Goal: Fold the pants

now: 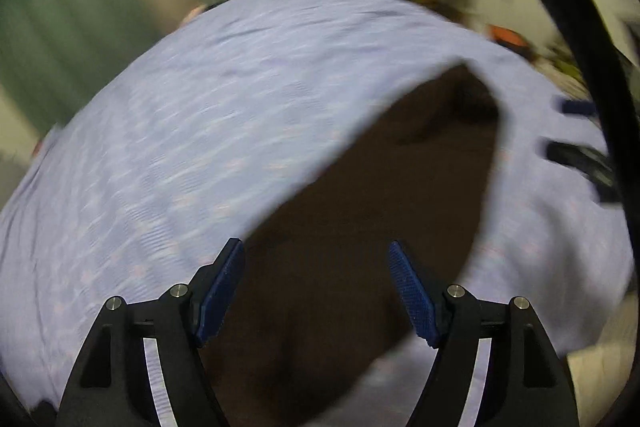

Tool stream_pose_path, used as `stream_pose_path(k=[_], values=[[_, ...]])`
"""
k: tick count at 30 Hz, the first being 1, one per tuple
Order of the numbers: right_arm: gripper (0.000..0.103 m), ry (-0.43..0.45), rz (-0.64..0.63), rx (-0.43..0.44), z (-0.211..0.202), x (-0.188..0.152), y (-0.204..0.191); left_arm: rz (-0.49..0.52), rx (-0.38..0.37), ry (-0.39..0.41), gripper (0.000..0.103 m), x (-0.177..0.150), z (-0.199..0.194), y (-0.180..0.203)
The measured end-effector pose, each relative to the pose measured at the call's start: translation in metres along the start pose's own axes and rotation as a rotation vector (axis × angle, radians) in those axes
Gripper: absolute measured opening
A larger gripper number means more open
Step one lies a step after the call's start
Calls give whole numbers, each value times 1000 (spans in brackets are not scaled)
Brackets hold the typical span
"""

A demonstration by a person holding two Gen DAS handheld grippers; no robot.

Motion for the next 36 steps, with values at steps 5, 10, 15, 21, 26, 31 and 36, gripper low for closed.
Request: stream_pose_path(k=[5,10,15,21,26,31,36], values=[[77,-68,42,17,-14,-43,10,82,-106,-18,65,-21,18,86],[76,-126,106,16,-17,-81,18,110,12,-20,62,-16,55,97],[72,-158,164,13,-8,-99,25,112,67,-61,21,-17,85,92],[64,-113,143,121,1,-79,8,-210,-136,-55,12,2,69,11],[61,-57,44,351,20,-39,-41,-270,-185,-63,11,12,77,-39],[61,-47,-128,490,51,-9,-93,-263,-176,-39,11,12,74,-49],[59,-111,-209,651,82,4,-134,-305,-129,-9,11,8,69,-68]])
Point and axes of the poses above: each gripper's, at about its wrist camera, not at the fingertips, and z roughly the way its jaws point, y to its right, x to its top, the point moved 7 cm from there along z, roughly the way its jaws point
